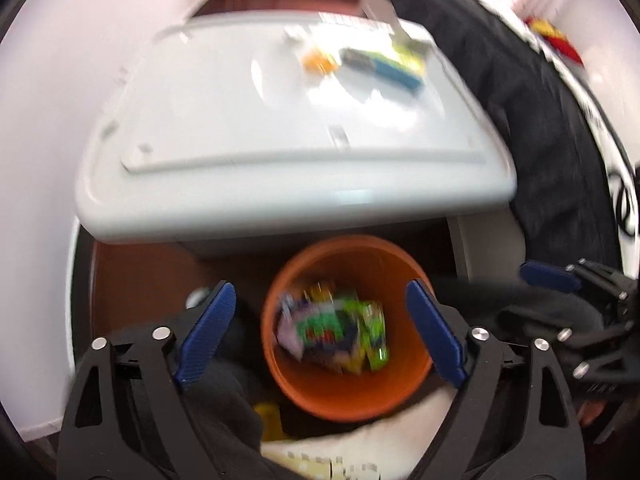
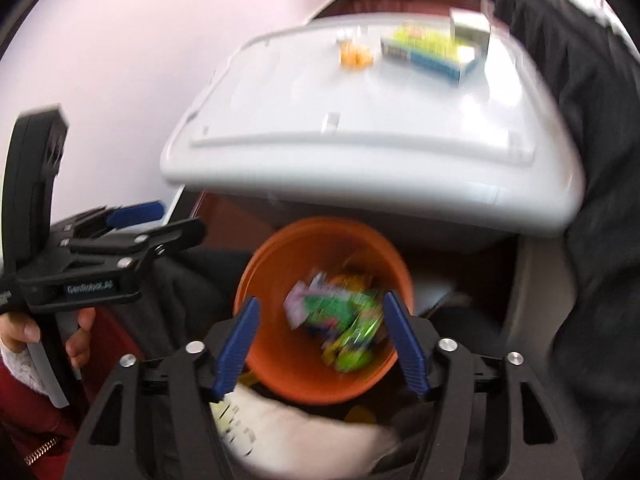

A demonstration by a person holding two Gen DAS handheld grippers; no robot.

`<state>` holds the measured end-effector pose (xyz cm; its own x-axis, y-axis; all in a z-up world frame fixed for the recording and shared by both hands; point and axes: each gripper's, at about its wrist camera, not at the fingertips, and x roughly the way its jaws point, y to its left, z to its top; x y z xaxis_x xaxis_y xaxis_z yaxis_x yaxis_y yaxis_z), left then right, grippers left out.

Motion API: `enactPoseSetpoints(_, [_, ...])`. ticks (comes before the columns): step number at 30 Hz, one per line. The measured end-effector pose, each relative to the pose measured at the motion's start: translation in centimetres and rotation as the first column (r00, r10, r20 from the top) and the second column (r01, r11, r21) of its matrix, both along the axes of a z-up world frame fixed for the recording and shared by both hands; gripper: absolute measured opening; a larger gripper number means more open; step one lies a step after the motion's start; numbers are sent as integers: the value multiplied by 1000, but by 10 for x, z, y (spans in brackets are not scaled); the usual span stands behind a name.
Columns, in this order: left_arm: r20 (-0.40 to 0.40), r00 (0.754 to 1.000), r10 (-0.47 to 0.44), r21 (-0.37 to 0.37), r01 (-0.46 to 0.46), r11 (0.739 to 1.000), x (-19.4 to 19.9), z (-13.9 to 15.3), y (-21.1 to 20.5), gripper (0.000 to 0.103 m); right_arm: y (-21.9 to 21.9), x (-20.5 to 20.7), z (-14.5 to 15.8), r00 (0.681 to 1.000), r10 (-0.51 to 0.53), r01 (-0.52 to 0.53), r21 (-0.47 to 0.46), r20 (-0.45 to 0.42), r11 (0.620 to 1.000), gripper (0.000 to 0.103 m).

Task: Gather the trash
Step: 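Grasp the small white box with the right gripper and lift it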

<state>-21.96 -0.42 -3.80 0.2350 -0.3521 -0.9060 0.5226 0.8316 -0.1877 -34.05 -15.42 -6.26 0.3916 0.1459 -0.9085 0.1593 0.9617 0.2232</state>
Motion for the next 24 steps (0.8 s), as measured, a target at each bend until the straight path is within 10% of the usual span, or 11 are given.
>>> enactPoseSetpoints(11, [-62,986,153,-85,-158,984,44,-22,1,90,-88,137,58,997,27,-15,-164,70,986,73])
enactPoseSetpoints(24, [-169,965,201,-134,-225,965,82,-65,-7,90,-203,275,26,979,-196,203,-323,56,925,78])
